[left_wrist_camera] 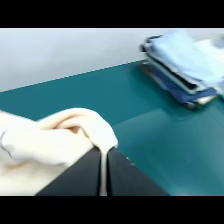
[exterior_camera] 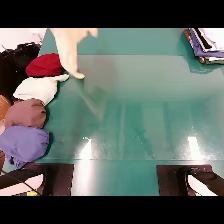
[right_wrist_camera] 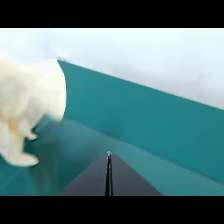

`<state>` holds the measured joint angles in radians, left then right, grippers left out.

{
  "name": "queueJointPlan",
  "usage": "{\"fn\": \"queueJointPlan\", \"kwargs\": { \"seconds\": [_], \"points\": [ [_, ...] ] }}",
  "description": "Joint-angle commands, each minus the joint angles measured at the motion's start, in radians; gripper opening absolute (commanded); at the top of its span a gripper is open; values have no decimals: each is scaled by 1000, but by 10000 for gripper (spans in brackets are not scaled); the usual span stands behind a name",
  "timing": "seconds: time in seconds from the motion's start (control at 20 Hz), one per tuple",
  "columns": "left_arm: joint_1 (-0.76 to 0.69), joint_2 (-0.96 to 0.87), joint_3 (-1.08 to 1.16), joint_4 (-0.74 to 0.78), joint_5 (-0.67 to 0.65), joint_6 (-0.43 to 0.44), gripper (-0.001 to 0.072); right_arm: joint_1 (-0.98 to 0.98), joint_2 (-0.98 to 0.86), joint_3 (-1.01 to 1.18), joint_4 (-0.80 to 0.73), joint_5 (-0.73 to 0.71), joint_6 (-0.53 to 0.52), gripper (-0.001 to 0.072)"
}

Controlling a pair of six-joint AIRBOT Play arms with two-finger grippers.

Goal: Fold the shirts.

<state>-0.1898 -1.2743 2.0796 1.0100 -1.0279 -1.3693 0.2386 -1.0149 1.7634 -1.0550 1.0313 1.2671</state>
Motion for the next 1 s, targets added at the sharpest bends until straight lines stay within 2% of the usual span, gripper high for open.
{"fn": "queueJointPlan", "kwargs": {
  "seconds": [0.0, 0.15, 0.35, 0.4, 0.45, 0.5, 0.55, 0.7, 0.75, 0.95],
  "points": [
    [-153, 61, -58, -58, -43, 35, 24, 0, 17, 27, -44, 22, 12, 16],
    [-311, 40, -201, -30, -26, 43, 24, 0, 13, 26, -45, 75, 17, 16],
    [-414, -49, -267, -21, -33, 44, 29, 0, 20, -28, -45, 78, 19, 16],
    [-415, -72, -267, -14, -39, 64, 304, 0, 19, -40, -45, 78, 19, 16],
    [-406, -82, -267, 5, -40, 76, 669, 0, 19, -53, -45, 78, 19, 16],
    [-386, -81, -266, 60, -48, 56, 702, 0, 20, -64, -45, 81, 19, 16],
    [-349, -73, -265, 99, -75, 34, 620, 0, 19, -71, -45, 84, 19, 16],
    [-192, -61, -285, 154, -254, -18, 614, 0, 19, -82, -45, 80, 19, 16],
    [-145, -50, -344, 153, -277, -39, 614, 0, 19, -82, -45, 79, 19, 16],
    [-87, -19, -768, 137, -234, -35, 614, 0, 19, -82, -44, 79, 20, 16]
  ]
}}
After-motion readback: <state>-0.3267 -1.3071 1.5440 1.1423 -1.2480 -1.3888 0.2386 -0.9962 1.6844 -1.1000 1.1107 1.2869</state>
